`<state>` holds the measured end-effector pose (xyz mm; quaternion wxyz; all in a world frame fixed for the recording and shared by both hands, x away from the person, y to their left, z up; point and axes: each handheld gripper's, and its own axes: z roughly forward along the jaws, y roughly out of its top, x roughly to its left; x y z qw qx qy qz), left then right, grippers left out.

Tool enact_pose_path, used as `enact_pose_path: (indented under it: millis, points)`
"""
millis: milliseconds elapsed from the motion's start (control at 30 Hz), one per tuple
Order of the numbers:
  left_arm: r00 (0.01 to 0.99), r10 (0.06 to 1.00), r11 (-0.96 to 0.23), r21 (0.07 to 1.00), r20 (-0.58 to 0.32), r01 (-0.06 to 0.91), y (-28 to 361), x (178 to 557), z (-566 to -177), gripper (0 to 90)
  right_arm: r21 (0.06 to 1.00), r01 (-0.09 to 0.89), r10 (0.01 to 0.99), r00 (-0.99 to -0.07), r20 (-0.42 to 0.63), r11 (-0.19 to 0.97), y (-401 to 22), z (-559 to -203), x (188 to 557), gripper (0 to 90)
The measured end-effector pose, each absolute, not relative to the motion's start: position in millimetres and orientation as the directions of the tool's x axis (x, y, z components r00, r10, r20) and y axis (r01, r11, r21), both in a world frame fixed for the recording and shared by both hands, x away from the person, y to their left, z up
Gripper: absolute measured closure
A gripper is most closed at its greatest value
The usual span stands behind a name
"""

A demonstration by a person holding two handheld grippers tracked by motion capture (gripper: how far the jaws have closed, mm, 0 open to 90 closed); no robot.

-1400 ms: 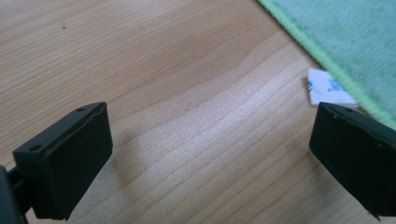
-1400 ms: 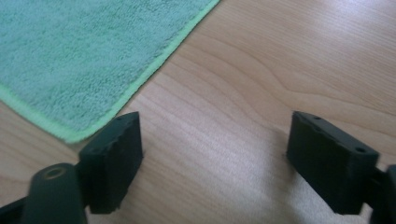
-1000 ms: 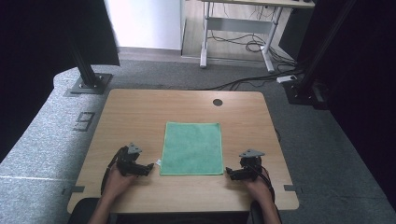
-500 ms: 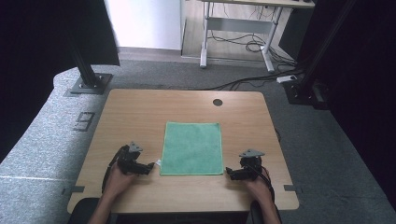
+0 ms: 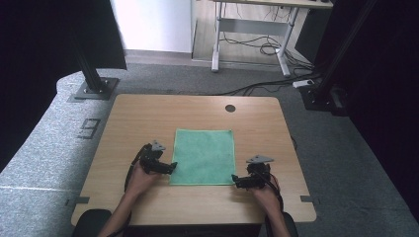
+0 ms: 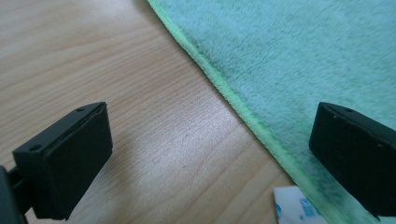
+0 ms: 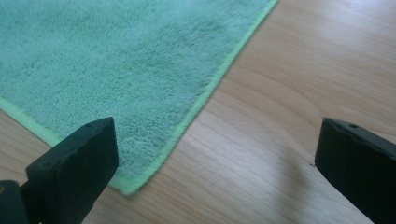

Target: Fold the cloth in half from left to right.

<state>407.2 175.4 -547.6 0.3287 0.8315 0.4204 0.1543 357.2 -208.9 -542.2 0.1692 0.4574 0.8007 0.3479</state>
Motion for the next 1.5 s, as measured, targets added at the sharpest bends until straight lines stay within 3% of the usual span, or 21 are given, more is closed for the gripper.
enact_pose_path:
  millis: [367,633,833,1200,1500]
  points:
    - [0.589,0.808,-0.459,0.651,0.024,0.604,169.0,392.7,-546.3,0.0,0.679,0.615,0.854,-0.519,-0.034,0.401,-200.9,-549.9,358.6,0.0]
    - [0.623,0.782,-0.488,0.643,0.022,0.590,156.1,361.4,-545.9,0.0,0.682,0.623,0.870,-0.491,-0.039,0.383,-220.1,-550.4,359.3,0.0]
    - [0.634,0.772,-0.511,0.637,0.045,0.577,154.0,360.9,-542.1,0.0,0.692,0.633,0.874,-0.487,0.007,0.347,-227.0,-553.6,360.1,0.0]
    - [0.567,0.823,-0.406,0.689,-0.010,0.600,179.9,422.7,-523.0,0.0,0.716,0.609,0.866,-0.499,0.013,0.340,-229.8,-556.7,358.8,0.0]
    - [0.517,0.855,-0.382,0.699,0.019,0.605,183.9,460.8,-519.4,0.0,0.717,0.609,0.867,-0.499,0.014,0.339,-229.7,-556.7,358.8,0.0]
